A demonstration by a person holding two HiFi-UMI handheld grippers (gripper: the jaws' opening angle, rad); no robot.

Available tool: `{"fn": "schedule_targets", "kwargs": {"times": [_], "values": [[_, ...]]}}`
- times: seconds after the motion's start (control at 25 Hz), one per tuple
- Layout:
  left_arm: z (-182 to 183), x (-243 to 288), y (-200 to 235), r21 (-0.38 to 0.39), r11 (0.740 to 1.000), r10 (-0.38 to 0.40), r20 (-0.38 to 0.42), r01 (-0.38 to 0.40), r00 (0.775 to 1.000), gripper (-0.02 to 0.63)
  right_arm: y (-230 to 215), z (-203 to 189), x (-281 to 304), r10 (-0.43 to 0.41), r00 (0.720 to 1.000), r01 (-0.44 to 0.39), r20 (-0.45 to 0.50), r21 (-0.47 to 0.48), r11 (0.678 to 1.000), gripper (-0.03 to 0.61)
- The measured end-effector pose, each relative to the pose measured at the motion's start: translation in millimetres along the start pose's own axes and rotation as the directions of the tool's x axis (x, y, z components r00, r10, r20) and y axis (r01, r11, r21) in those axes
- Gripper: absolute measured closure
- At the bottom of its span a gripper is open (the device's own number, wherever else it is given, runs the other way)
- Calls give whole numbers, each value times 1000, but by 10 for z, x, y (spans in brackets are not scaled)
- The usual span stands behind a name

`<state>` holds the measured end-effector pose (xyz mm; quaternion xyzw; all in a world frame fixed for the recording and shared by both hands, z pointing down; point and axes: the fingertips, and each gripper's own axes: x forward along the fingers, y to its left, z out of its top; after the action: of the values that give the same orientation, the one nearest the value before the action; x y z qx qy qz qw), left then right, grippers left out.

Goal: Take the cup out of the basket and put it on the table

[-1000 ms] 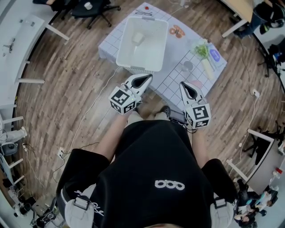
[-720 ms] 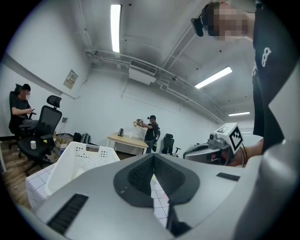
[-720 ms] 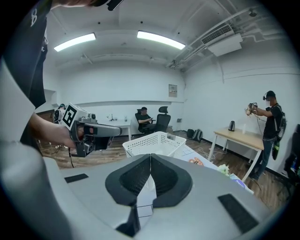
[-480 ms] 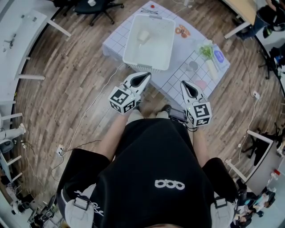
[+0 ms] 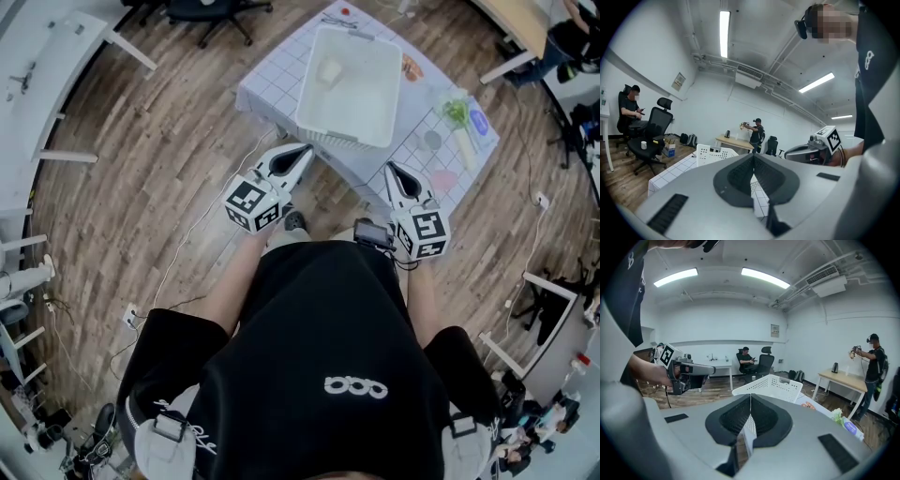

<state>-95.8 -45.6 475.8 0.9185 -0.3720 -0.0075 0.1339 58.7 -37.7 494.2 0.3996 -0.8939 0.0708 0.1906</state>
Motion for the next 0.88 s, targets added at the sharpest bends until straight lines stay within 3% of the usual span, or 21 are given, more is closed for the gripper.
{"fn": "schedule_targets", "kwargs": {"times": [0.44,0.68,0.88], "values": [[56,-338,548,-30,1000,-2,14,2,1000,606,100,309,427,-45,999,45,5,-38,998,554],[186,-66,886,-21,1000,-7,19,8,1000,606,-234,545,996,-30,999,31,28,-54,998,554],[301,220,1246,-12,1000,-24,-14,23,1000,605,-580,618,1767,15,1000,-17,-23,-66,998,552]]}}
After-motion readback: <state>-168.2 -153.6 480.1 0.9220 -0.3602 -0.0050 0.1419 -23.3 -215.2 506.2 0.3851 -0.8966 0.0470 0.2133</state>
